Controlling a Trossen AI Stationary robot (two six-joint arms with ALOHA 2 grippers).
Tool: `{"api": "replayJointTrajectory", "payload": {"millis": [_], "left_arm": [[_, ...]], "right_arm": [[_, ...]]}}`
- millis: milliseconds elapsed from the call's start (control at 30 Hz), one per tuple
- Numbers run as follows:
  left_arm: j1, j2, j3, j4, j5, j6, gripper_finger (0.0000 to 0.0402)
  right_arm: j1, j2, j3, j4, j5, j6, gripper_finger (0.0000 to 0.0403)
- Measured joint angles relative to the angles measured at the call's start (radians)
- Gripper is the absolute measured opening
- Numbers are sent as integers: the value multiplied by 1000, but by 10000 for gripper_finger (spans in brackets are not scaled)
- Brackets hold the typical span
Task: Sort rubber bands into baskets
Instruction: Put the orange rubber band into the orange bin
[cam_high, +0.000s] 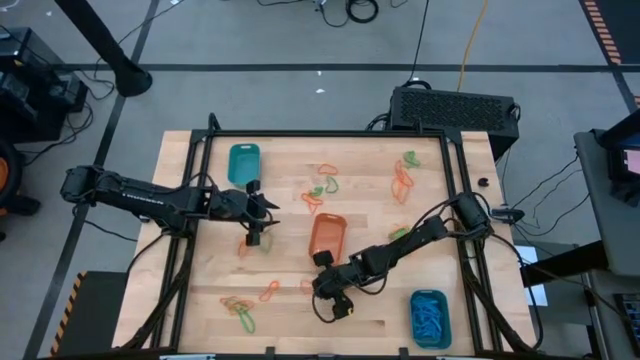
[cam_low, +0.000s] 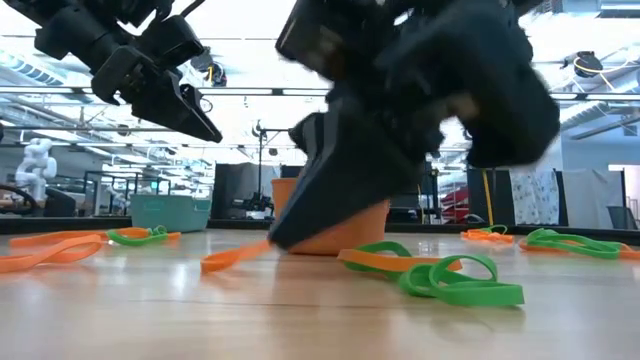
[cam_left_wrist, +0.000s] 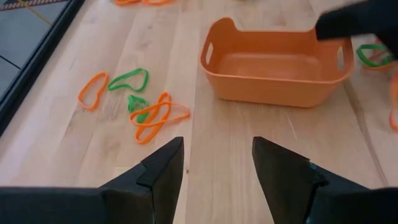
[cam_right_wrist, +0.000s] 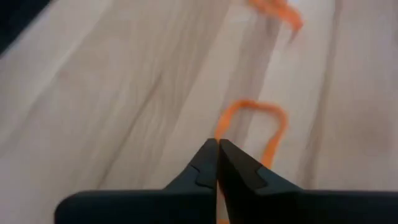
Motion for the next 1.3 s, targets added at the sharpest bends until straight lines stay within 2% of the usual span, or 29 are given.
{"api": "replayJointTrajectory", "payload": {"millis": [167,233,400,533,600,867,967,1033,1133,1300], "left_arm": [[0,0,0,-1,0,6,198],[0,0,0,-14,0,7,198],[0,-17,0,-76,-11,8,198],[0,-36,0,-69,-42,10,198],[0,-36,0,-68,-40,4,198],[0,-37,-3,-59,-34,10,198],[0,-56,-3,-79,-61,9,198],[0,-91,-4,-109,-83,1,198],[0,-176,-15,-160,-102,-15,198],[0,-370,-117,-93,-147,-17,198]], "right_arm": [[-3,-113,0,0,8,-26,1],[-3,-177,0,-33,45,-1,1],[-13,-363,1,-246,135,72,1],[-25,-449,1,-429,219,111,0],[-34,-458,1,-467,254,99,0],[-100,-394,0,-473,247,31,0],[-127,-366,0,-473,179,17,0],[-148,-346,0,-472,130,16,0],[-181,-325,0,-482,115,11,0],[-238,-286,0,-483,79,-7,0]]}}
